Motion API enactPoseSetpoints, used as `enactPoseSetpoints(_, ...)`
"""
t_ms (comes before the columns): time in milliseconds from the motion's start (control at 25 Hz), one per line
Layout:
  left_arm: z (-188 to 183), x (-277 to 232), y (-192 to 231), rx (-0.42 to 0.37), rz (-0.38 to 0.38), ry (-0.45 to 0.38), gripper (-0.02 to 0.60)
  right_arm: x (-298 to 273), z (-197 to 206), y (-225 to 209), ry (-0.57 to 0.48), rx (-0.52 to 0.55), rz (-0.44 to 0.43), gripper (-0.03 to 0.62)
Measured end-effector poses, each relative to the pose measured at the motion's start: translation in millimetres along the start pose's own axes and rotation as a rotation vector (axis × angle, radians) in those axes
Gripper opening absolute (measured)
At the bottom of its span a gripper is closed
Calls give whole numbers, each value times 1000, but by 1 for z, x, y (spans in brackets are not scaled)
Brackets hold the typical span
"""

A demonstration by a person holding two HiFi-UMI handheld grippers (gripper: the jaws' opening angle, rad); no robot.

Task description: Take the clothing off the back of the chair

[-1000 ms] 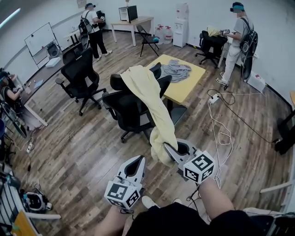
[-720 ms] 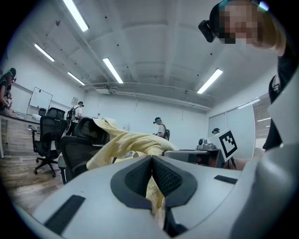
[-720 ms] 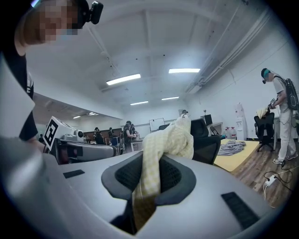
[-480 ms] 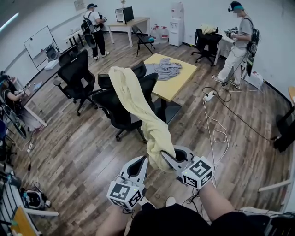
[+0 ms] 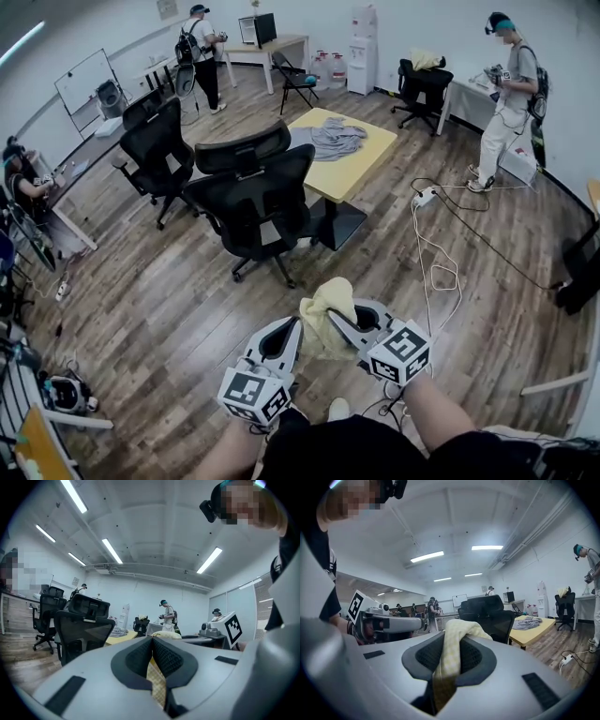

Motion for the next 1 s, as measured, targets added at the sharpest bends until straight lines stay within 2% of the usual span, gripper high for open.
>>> enactPoseSetpoints(520,6,23,-6,10,-85,-10,15,3,2,10,-17,37,-61,72)
enactPoseSetpoints(1000,4,36,-15,-7,-103,-6,15,7,-4,21,-25,45,-62,72)
Point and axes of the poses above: the fingertips, and each gripper's own axes: x backward along the fingers, y to its left, z out of its underside, the point moved 9 cm from there along x, backward along the fingers, and after that the axes turned 3 degrees about y, right-handed, at the moved point
